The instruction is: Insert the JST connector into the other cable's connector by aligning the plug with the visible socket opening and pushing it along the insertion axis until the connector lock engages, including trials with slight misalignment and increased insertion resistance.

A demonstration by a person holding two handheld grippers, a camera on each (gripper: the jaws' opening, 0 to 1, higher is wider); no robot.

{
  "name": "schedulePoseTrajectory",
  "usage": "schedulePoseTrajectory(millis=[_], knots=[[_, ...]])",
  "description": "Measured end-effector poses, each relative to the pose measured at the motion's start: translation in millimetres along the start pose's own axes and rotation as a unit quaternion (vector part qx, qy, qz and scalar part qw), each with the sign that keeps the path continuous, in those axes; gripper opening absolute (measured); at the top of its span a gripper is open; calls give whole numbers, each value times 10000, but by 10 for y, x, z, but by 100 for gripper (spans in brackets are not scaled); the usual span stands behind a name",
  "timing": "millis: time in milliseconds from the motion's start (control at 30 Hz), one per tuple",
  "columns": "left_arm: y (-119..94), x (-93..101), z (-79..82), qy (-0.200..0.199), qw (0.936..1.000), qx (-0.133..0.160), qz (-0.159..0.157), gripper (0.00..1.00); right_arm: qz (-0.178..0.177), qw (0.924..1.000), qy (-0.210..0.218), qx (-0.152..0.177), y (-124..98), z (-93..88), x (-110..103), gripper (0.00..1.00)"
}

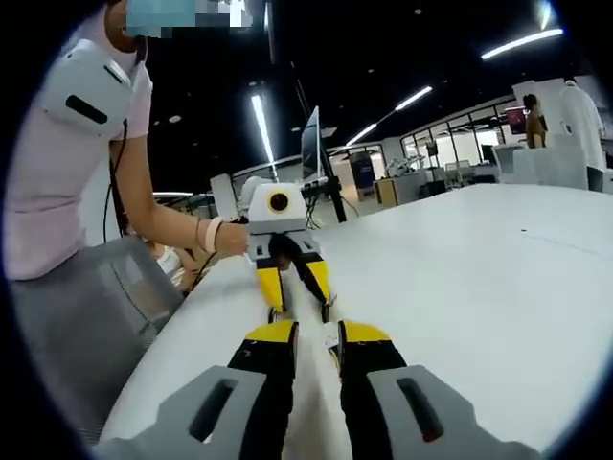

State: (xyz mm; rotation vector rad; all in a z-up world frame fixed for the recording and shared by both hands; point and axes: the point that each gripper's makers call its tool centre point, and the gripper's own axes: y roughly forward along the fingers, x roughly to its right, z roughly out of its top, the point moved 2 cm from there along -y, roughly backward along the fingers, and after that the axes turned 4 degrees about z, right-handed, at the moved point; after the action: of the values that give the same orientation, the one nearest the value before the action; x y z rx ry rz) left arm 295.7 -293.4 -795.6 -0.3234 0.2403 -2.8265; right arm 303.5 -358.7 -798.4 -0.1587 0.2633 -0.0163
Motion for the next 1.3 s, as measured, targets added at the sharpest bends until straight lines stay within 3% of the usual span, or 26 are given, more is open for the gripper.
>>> schedulePoseTrajectory(millis=[200, 367, 467, 633, 767, 867, 933, 1300], knots=[[-106, 283, -100, 81, 9999, -68, -117, 14, 68, 9996, -163, -223, -93, -142, -242, 15], [-159, 366, -285, 180, 9991, -392, 9, 15, -15, 9987, -248, -442, -161, -317, -346, 16], [-151, 316, -343, 100, 9992, -360, 142, 15, -220, 9967, -380, -685, -179, -435, -334, 14], [-111, 289, -411, 171, 9988, -445, 107, 14, -421, 9967, -420, -544, -204, -436, -330, 14], [-112, 262, -407, 260, 9989, -384, 74, 13, -440, 9961, -504, -570, -217, -481, -303, 13], [-103, 269, -385, 116, 9997, -226, 36, 13, -462, 9968, -443, -489, -210, -501, -277, 12], [-104, 270, -414, 166, 9995, -281, 52, 12, -526, 9950, -636, -561, -202, -501, -254, 13], [-122, 217, -434, 425, 9987, -256, 128, 7, -510, 9938, -813, -564, -153, -506, -277, 10]])
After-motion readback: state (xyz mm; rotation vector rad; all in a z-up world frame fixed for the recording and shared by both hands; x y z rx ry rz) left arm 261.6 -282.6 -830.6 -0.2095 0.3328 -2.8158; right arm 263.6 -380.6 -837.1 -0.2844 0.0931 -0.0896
